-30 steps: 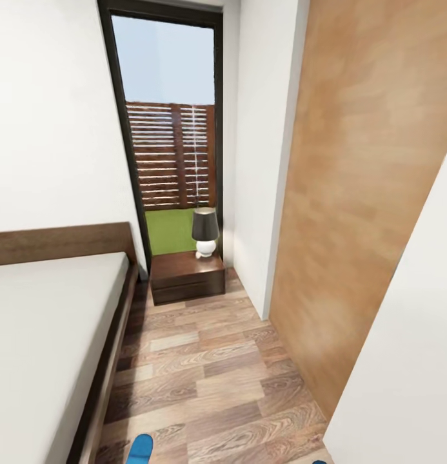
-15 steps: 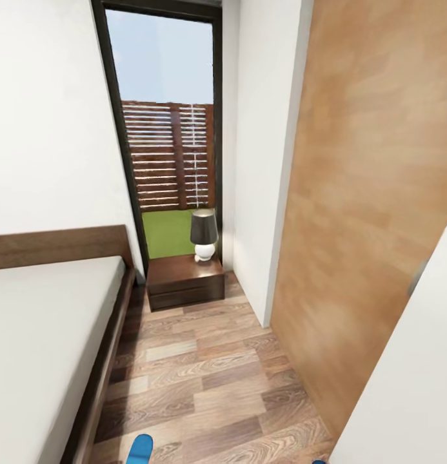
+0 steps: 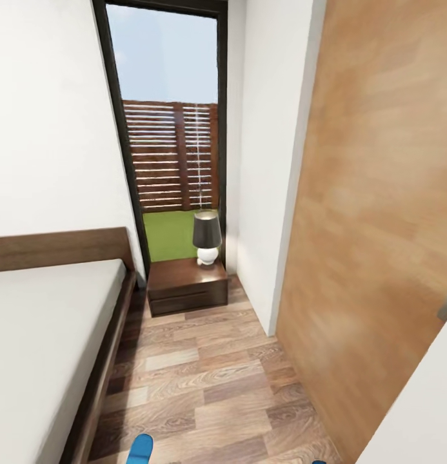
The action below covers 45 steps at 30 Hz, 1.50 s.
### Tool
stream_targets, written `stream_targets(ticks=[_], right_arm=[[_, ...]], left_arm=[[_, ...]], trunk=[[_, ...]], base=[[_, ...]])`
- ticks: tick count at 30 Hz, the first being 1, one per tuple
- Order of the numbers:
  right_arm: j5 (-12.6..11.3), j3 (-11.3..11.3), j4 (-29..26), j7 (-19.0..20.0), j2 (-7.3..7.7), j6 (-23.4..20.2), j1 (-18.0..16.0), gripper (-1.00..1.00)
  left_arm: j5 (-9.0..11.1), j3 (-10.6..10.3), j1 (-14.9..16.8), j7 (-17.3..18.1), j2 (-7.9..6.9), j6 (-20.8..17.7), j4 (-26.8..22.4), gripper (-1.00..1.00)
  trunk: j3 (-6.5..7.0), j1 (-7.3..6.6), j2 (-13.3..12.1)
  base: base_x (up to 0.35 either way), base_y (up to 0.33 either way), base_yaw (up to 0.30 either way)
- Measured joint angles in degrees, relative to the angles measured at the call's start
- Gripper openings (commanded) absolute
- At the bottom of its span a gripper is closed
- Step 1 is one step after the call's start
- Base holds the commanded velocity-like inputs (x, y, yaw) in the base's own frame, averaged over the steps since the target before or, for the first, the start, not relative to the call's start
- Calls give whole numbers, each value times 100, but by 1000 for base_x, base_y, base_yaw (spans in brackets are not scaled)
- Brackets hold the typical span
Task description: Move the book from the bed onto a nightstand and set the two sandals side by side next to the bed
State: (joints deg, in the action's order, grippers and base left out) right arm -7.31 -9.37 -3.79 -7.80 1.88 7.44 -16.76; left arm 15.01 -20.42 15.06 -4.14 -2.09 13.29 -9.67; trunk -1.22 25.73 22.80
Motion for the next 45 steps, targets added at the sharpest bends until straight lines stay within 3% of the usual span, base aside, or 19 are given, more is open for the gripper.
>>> stream_targets(ticks=[45], right_arm=[[0, 0, 7, 0, -1, 0, 0, -100]], left_arm=[[-1, 0, 0, 1, 0, 0, 1, -100]], trunk=[[3, 0, 0]], base=[[236, -40, 63]])
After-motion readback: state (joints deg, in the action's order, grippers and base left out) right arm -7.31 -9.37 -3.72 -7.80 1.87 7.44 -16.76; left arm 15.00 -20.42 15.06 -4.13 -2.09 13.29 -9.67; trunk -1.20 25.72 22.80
